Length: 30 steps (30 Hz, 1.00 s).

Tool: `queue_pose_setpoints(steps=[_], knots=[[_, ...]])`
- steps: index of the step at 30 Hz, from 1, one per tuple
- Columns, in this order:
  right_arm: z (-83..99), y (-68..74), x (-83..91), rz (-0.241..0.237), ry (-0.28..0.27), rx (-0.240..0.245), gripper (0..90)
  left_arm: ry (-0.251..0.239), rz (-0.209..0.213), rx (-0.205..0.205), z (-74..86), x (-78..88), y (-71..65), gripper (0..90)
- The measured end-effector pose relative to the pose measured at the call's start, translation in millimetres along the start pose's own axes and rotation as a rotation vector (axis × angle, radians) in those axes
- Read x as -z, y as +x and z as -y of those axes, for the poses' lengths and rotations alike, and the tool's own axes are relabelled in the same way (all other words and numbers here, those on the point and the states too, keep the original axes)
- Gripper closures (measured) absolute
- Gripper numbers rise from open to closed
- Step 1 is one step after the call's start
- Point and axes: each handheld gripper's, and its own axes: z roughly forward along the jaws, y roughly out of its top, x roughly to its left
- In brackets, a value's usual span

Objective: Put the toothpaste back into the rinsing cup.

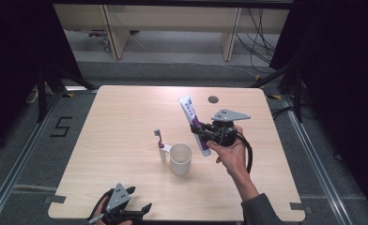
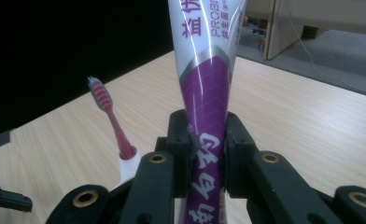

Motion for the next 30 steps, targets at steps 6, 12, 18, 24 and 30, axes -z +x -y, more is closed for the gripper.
queue_pose_setpoints(steps=[6,12,18,24,30], knots=[[-3.7,5.1,-5.1,-0.043,-0.044,0.003,76.8,0.002,0.002,0.002,0.4,-0.7,-0.2,17.2],[-6.3,9.7,-10.7,-0.062,-0.079,-0.006,76.7,0.008,-0.003,-0.006,0.1,0.4,0.6,17.2],[-6.3,16.8,-21.1,-0.081,-0.082,0.002,76.7,0.007,0.001,-0.006,0.2,0.3,0.6,17.2],[-1.0,21.2,-31.8,-0.098,-0.08,-0.04,76.7,-0.006,0.003,0.002,0.3,0.3,0.4,17.2],[5.4,22.4,-40.8,-0.103,-0.063,-0.041,76.7,0.021,-0.005,-0.023,-0.1,1.4,1.6,17.2]])
